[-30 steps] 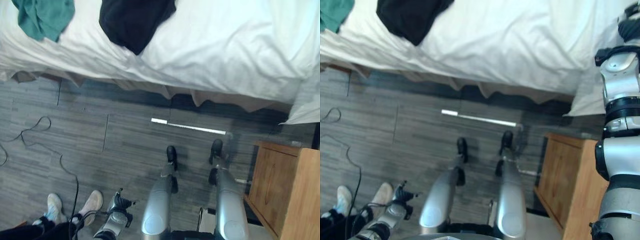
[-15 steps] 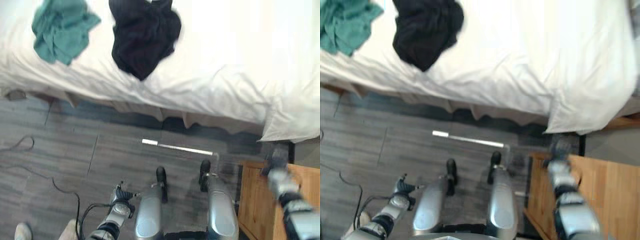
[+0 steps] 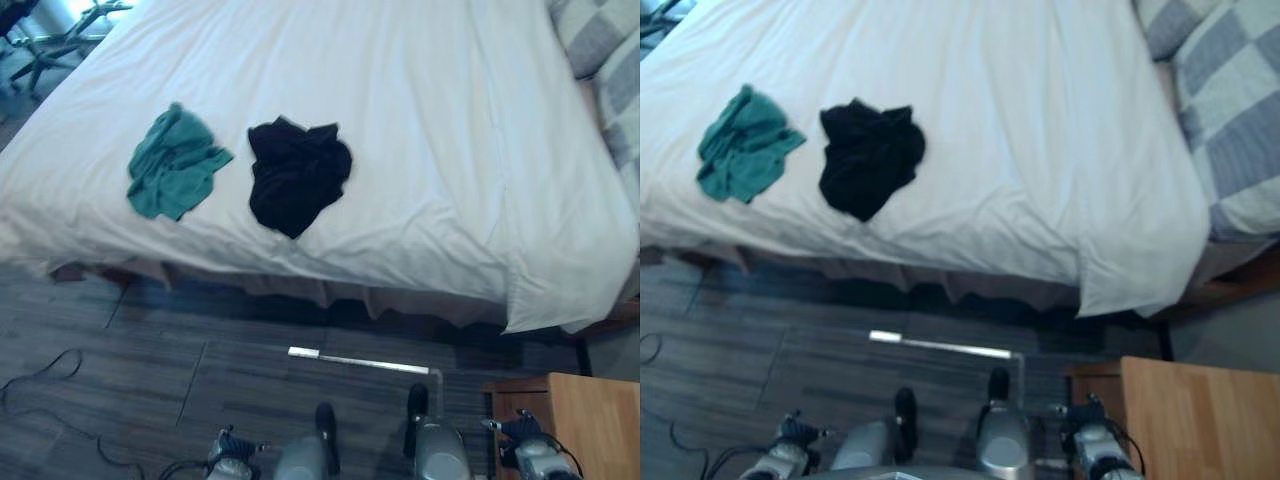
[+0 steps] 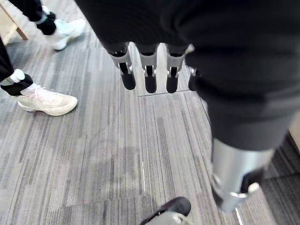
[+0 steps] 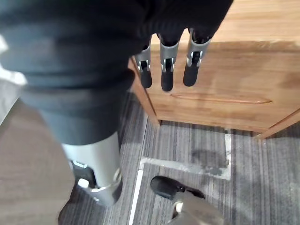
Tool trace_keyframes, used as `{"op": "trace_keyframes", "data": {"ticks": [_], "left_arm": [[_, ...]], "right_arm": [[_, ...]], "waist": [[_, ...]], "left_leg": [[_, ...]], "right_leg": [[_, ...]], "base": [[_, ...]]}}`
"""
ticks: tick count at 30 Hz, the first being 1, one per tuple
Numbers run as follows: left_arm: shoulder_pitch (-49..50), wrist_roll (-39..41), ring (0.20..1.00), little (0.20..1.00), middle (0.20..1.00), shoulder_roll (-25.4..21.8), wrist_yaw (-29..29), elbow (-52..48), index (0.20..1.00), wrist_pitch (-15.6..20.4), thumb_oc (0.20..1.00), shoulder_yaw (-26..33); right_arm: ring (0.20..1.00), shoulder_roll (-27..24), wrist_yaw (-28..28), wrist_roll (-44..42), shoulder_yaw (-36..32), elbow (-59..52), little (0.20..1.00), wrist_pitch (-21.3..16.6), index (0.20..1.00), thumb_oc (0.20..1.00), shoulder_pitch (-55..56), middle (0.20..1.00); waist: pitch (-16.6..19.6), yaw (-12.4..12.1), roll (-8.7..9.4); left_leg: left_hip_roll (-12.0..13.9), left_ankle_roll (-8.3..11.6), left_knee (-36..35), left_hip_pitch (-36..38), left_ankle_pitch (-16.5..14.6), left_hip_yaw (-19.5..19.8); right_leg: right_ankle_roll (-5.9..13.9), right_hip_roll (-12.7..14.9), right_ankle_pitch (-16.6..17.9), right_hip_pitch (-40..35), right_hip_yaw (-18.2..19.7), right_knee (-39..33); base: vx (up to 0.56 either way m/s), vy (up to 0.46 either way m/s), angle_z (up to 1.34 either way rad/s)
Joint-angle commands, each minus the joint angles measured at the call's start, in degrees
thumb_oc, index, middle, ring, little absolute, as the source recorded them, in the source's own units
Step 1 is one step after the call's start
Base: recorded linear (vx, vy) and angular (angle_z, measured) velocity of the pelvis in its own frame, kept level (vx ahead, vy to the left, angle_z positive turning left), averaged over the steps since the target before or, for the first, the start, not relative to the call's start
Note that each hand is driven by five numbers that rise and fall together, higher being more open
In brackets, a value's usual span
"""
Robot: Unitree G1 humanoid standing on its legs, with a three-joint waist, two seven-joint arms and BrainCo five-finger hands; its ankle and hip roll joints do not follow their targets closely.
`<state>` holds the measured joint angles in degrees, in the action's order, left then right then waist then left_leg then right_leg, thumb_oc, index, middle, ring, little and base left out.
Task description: Tidy up the quilt and then pick up the clothes from the bed and put them into the laundry hamper.
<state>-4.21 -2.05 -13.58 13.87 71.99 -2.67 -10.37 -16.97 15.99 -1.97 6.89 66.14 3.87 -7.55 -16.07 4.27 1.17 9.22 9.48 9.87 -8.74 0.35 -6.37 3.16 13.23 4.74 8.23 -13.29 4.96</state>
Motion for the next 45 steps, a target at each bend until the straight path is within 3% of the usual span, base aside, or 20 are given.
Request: {"op": "trace_keyframes", "data": {"ticks": [1, 4, 7, 10, 12, 13, 14, 16, 17, 18, 19, 20, 23, 24, 25, 29, 32, 36, 43, 45], "left_arm": [[0.59, -4.33, 1.0, 1.0, 1.0, -3.99, 1.74, -0.38, 1.0, 0.38, 1.0, 1.74], [-0.98, -5.5, 1.0, 1.0, 1.0, -5.0, 1.81, -0.22, 1.0, 0.56, 1.0, 1.19], [-0.72, -6.9, 1.0, 1.0, 1.0, -5.31, 1.49, -1.16, 1.0, 0.45, 1.0, 0.57], [-1.89, -7.34, 1.0, 1.0, 1.0, -5.64, 1.3, -1.06, 1.0, -0.68, 1.0, 0.07], [-2.61, -7.54, 1.0, 1.0, 1.0, -6.19, 1.61, -1.33, 1.0, -0.96, 1.0, -0.36], [-3.24, -7.71, 1.0, 1.0, 1.0, -6.69, 0.81, -2.82, 1.0, -0.9, 1.0, -1.34], [-3.23, -7.71, 1.0, 1.0, 1.0, -6.71, 0.8, -2.84, 1.0, -0.92, 1.0, -1.34], [-3.47, -8.02, 1.0, 1.0, 1.0, -6.6, -0.35, -2.81, 1.0, -1.03, 1.0, -2.07], [-3.49, -8.03, 1.0, 1.0, 1.0, -6.61, -0.36, -2.81, 1.0, -1.03, 1.0, -2.06], [-3.54, -8.09, 1.0, 1.0, 1.0, -6.5, -0.53, -2.23, 1.0, -1.06, 1.0, -2.09], [-3.62, -8.22, 1.0, 1.0, 1.0, -6.02, -1.27, -1.54, 1.0, -1.41, 1.0, -1.78], [-3.87, -8.4, 1.0, 1.0, 1.0, -5.66, -1.57, -1.23, 1.0, -1.48, 1.0, -1.72], [-3.6, -9.88, 1.0, 1.0, 1.0, -4.48, -1.97, -1.39, 1.0, -1.3, 1.0, -2.36], [-4.06, -8.51, 1.0, 1.0, 1.0, -2.68, -1.62, -2.34, 1.0, -0.7, 1.0, -3.51], [-4.07, -8.5, 1.0, 1.0, 1.0, -2.66, -1.62, -2.34, 1.0, -0.71, 1.0, -3.51], [-6.9, -6.55, 1.0, 1.0, 1.0, -2.1, -0.54, -5.09, 1.0, -0.23, 1.0, -5.02], [-6.46, -6.32, 1.0, 1.0, 1.0, -2.62, 0.65, -5.84, 1.0, -0.05, 1.0, -4.75], [-5.85, -6.38, 1.0, 1.0, 1.0, -2.59, 1.4, -5.67, 1.0, 0.31, 1.0, -4.46], [-5.72, -8.9, 1.0, 1.0, 1.0, -2.34, -0.51, -5.6, 1.0, 0.23, 1.0, -5.99], [-4.89, -9.15, 1.0, 1.0, 1.0, -3.63, -2.28, -5.81, 1.0, -0.07, 1.0, -5.29]], "right_arm": [[1.0, -2.35, -1.42, 11.94, 7.22, -2.89, 1.0, -0.5, 1.0, 1.0, -1.67, 1.0], [1.0, -2.56, -3.5, 17.95, 11.16, -2.0, 1.0, -0.93, 1.0, 1.0, -0.2, 1.0], [1.0, -1.14, -5.02, 18.55, 8.83, -1.27, 1.0, -0.14, 1.0, 1.0, 2.87, 1.0], [1.0, 0.49, -5.1, 19.1, 8.49, -0.89, 1.0, 1.17, 1.0, 1.0, 2.6, 1.0], [1.0, 1.24, -4.85, 17.79, 8.83, -1.77, 1.0, 0.92, 1.0, 1.0, 2.52, 1.0], [1.0, 2.44, -4.06, 13.71, 8.61, -4.62, 1.0, 0.11, 1.0, 1.0, 2.88, 1.0], [1.0, 2.45, -4.06, 13.7, 8.61, -4.63, 1.0, 0.12, 1.0, 1.0, 2.88, 1.0], [1.0, 2.57, -3.62, 12.21, 9.19, -4.81, 1.0, -0.17, 1.0, 1.0, 2.44, 1.0], [1.0, 2.58, -3.61, 12.21, 9.19, -4.8, 1.0, -0.17, 1.0, 1.0, 2.42, 1.0], [1.0, 2.62, -3.43, 12.23, 10.04, -4.47, 1.0, -0.5, 1.0, 1.0, 1.67, 1.0], [1.0, 2.47, -3.57, 12.48, 11.22, -4.21, 1.0, -0.55, 1.0, 1.0, 0.53, 1.0], [1.0, 2.25, -3.69, 12.84, 11.68, -4.59, 1.0, -0.57, 1.0, 1.0, 0.2, 1.0], [1.0, 1.06, -3.88, 13.13, 12.15, -5.71, 1.0, -0.36, 1.0, 1.0, 0.51, 1.0], [1.0, -0.73, -3.63, 13.72, 12.05, -4.42, 1.0, 0.12, 1.0, 1.0, -0.68, 1.0], [1.0, -0.75, -3.63, 13.72, 12.04, -4.41, 1.0, 0.11, 1.0, 1.0, -0.7, 1.0], [1.0, -2.22, -2.57, 12.89, 10.15, -1.6, 1.0, 1.26, 1.0, 1.0, -3.15, 1.0], [1.0, -1.73, -1.67, 11.58, 10.76, -2.9, 1.0, 0.99, 1.0, 1.0, -5.17, 1.0], [1.0, -1.45, -1.7, 12.2, 11.09, -3.03, 1.0, 0.61, 1.0, 1.0, -5.26, 1.0], [1.0, -0.86, -2.43, 12.3, 8.26, -4.27, 1.0, 0.93, 1.0, 1.0, -3.32, 1.0], [1.0, 0.55, -3.97, 13.14, 8.0, -4.53, 1.0, 1.67, 1.0, 1.0, -2.69, 1.0]], "waist": [[-2.27, -1.2, 0.24], [-0.66, -2.17, -0.83], [0.91, -2.59, -0.16], [-1.06, -2.8, 1.89], [-1.76, -2.75, 2.33], [-2.41, -1.06, 3.0], [-2.34, -1.04, 3.01], [-2.88, 0.29, 2.99], [-2.85, 0.32, 2.96], [-3.35, 0.85, 3.37], [-3.77, 1.09, 3.36], [-3.61, 1.91, 3.13], [-3.12, 3.33, 2.37], [-4.15, 4.3, 0.11], [-4.11, 4.37, 0.02], [-6.43, 3.45, 0.33], [-6.15, 2.17, 0.04], [-4.64, 0.72, 0.06], [-2.33, 2.3, -0.13], [-1.74, 1.92, 1.66]], "left_leg": [[12.82, 4.17, -7.95, 2.72, 5.85, 0.88], [19.0, 5.52, -11.99, 1.76, 11.22, -0.07], [16.65, 5.52, -9.3, 0.87, 7.54, 0.86], [12.34, 2.92, -4.67, 0.6, 1.72, -0.38], [11.17, 1.71, -4.56, 1.17, 1.2, -1.43], [7.92, -0.39, -6.65, 3.32, 0.78, -2.5], [7.91, -0.4, -6.68, 3.23, 0.86, -2.47], [4.95, -1.71, -7.29, 4.92, -0.02, -3.02], [4.99, -1.71, -7.31, 4.83, 0.08, -2.98], [2.86, -2.29, -7.67, 6.88, -1.18, -3.88], [-0.4, -3.39, -7.91, 10.54, -4.35, -4.96], [-1.55, -4.12, -7.86, 12.22, -5.97, -5.21], [-6.15, -6.57, -3.21, 14.2, -11.86, -3.77], [-9.03, -3.58, 10.96, 9.07, -11.05, -3.79], [-8.92, -3.55, 11.29, 8.82, -11.2, -3.7], [-6.2, 3.09, 26.19, -0.63, -3.15, -3.28], [-0.74, -0.76, 12.89, -1.19, -5.06, -3.72], [5.88, 0.32, -1.4, 2.85, -0.94, 2.02], [3.51, 0.35, -6.36, 8.19, -2.88, 0.46], [0.59, -1.9, -9.06, 12.42, -5.35, -2.41]], "right_leg": [[11.7, 6.15, 0.05, -3.38, 0.48, -6.13], [11.84, 8.55, -0.53, -4.36, -1.1, -5.3], [11.84, 12.75, 1.89, -4.25, -0.25, -0.54], [11.84, 18.85, 15.13, -2.16, -1.29, 8.62], [11.84, 19.77, 15.66, -1.13, -2.85, 11.3], [10.94, 11.51, 6.64, 1.04, -1.27, 13.87], [10.93, 11.51, 6.69, 1.1, -1.29, 13.83], [9.19, 3.06, -0.38, 2.76, -1.16, 10.91], [9.14, 3.0, -0.24, 2.75, -1.23, 10.75], [8.19, -0.17, -0.4, 4.12, -2.71, 8.23], [8.03, -2.27, 0.97, 7.04, -8.95, 4.48], [7.78, -2.14, 1.32, 8.98, -10.8, 4.48], [5.68, -3.22, -0.3, 6.92, -8.21, 3.13], [3.07, -2.46, -2.55, 4.64, -8.61, 3.23], [3.03, -2.52, -2.55, 4.69, -8.71, 3.22], [1.88, -1.49, -4.11, 1.35, -9.44, 1.83], [4.04, -1.56, -4.21, 0.56, -4.2, 0.5], [7.07, 0.2, -3.54, 0.02, 0.82, -0.69], [10.24, 3.94, -0.4, 0.54, 2.01, 0.54], [11.79, 7.34, 3.47, 1.21, 1.91, 3.46]], "base": [[0.1, 0.455, -0.18], [0.1, 0.477, 0.07], [0.22, 0.419, 0.39], [0.16, 0.39, 0.47], [0.17, 0.456, 0.19], [0.2, 0.46, 0.14], [0.29, 0.622, 0.08], [0.16, 0.268, 0.07], [0.18, 0.227, 0.26], [0.31, 0.311, 0.09], [0.46, 0.409, -0.35], [0.49, 0.343, -0.6], [0.5, 0.225, 0.19], [0.37, 0.194, 0.11], [0.38, 0.184, -0.29], [0.12, 0.058, 0.18], [0.28, 0.43, -0.31], [0.17, 0.396, -1.47], [0.07, 0.341, -0.16], [0.05, 0.389, -0.23]]}}
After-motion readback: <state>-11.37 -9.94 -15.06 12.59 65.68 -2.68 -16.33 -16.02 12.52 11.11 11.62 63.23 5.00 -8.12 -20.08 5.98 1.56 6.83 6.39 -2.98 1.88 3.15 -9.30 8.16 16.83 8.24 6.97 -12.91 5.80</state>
